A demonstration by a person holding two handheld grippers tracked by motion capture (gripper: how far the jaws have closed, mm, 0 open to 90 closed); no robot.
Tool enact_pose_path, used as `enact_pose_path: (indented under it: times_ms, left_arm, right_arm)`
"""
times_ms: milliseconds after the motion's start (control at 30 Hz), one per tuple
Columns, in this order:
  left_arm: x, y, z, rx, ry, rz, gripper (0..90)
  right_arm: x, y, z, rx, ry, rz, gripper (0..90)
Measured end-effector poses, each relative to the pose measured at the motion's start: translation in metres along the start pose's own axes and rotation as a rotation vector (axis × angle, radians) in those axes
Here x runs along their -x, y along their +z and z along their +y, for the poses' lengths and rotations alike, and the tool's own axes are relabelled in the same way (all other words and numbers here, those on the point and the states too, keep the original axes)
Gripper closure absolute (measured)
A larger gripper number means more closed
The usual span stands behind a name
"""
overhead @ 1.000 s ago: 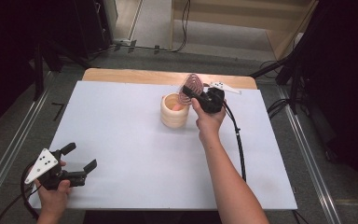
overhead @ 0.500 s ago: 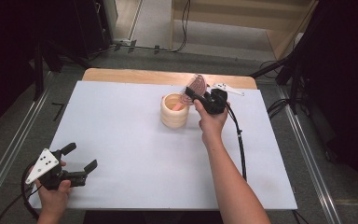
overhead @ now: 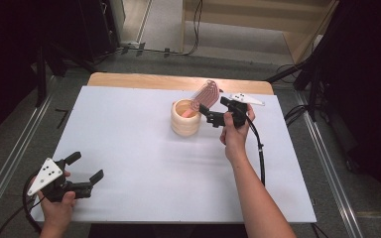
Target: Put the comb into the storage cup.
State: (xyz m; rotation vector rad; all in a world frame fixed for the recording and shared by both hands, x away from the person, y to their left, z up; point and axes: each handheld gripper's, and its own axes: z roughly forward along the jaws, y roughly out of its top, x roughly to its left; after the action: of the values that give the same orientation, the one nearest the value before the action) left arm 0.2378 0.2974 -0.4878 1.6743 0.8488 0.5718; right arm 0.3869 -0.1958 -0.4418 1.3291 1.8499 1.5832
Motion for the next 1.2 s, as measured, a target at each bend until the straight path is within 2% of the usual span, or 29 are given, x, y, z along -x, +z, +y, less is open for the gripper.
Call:
enact_pose_path:
  times_ms: [467,600,767,1200]
  left_arm:
    - [0.001,0.001,0.0,-0.003,0.005,0.002,0.0]
    - [0.001,0.001,0.0,-0.004,0.006,0.002,0.0]
    - [0.001,0.001,0.0,-0.005,0.008,0.002,0.0]
    - [0.002,0.001,0.0,-0.009,0.012,0.004,0.0]
  right_arm:
    - [0.0,-0.026,-0.017,-0.008,-0.05,-0.008,0.0]
    - [0.0,-0.032,-0.02,-0.004,-0.06,0.002,0.0]
    - [-0.003,-0.041,-0.025,-0.01,-0.096,-0.002,0.0]
    - [-0.005,-0.066,-0.037,0.002,-0.12,0.007,0.0]
